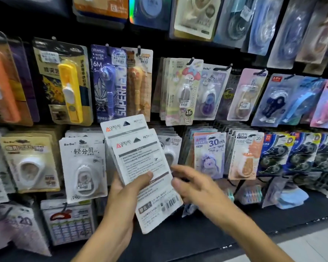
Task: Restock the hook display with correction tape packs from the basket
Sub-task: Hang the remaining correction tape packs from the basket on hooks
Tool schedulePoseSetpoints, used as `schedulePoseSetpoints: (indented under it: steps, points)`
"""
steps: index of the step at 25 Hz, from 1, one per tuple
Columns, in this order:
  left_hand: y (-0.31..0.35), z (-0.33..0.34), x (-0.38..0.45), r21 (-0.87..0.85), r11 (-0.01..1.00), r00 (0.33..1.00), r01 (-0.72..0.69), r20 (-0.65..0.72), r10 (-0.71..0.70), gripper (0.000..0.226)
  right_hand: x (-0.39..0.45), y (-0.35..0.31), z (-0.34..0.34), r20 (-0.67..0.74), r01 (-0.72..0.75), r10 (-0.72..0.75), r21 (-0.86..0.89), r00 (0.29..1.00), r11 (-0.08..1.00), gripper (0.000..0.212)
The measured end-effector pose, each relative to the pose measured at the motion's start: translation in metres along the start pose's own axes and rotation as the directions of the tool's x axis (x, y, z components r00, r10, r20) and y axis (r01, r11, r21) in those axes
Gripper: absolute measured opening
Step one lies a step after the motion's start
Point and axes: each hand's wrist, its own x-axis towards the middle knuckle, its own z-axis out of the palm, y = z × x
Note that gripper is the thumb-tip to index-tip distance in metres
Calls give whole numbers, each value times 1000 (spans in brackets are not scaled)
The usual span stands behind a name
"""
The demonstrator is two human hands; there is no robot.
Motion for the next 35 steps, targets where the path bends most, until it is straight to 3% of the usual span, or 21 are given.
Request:
schedulePoseSetpoints:
  steps: [2, 4, 6, 9, 11, 13, 16, 19, 22, 24, 28, 33, 34, 35]
  points:
    - [-3, 3, -6, -50, 996, 991, 75, 113, -69, 46, -8, -1, 37, 181, 19, -24, 28, 983, 999, 106]
    - [-1, 3, -12, -73, 986, 967, 147, 222, -128, 66, -10, 4, 55, 124, 28, -29, 4, 992, 1000, 130]
    - [1, -2, -12, -70, 988, 955, 138, 273, -114, 74, -9, 2, 48, 128, -12, 5, 59, 992, 998, 118]
    - [6, -6, -8, -9, 998, 951, 66, 303, -60, 53, -1, 3, 34, 77, -115, 88, 497, 993, 860, 49]
    - [7, -8, -7, 71, 997, 963, -3, 269, -17, 61, 2, 6, 30, -42, -73, 121, 591, 992, 804, 14]
    - [5, -9, -4, 118, 991, 972, -57, 232, 29, 68, 4, 10, 23, -106, -24, 103, 571, 989, 821, 19]
    - [8, -9, -5, -9, 999, 981, -31, 192, 32, 65, 0, 9, 16, -12, -30, 42, 513, 999, 858, 21]
    - [2, -8, -3, -24, 999, 995, -30, 95, 32, 64, -3, 8, 15, 53, -85, 67, 488, 996, 869, 22]
    - [-1, -12, 4, -72, 997, 999, -32, -35, 29, 65, 3, 9, -8, -74, -67, 159, 678, 984, 732, 26]
    - [2, -16, 9, -66, 997, 995, -29, -98, 22, 66, 8, 18, -34, -244, -34, 327, 753, 913, 658, 26]
    - [3, -16, 9, 6, 999, 992, -45, -117, 45, 69, 8, 62, -72, -390, -161, 566, 705, 726, 691, 22]
    - [1, -11, 4, 68, 996, 993, -62, -97, 69, 67, 17, 68, -74, -431, -150, 626, 735, 650, 662, 11]
    - [0, -10, 4, 85, 994, 992, -63, -101, 71, 64, 17, 67, -72, -503, -181, 611, 663, 611, 727, 17]
    - [-3, -11, 5, 97, 994, 991, -56, -115, 67, 58, 15, 65, -70, -627, -293, 546, 467, 556, 834, 26]
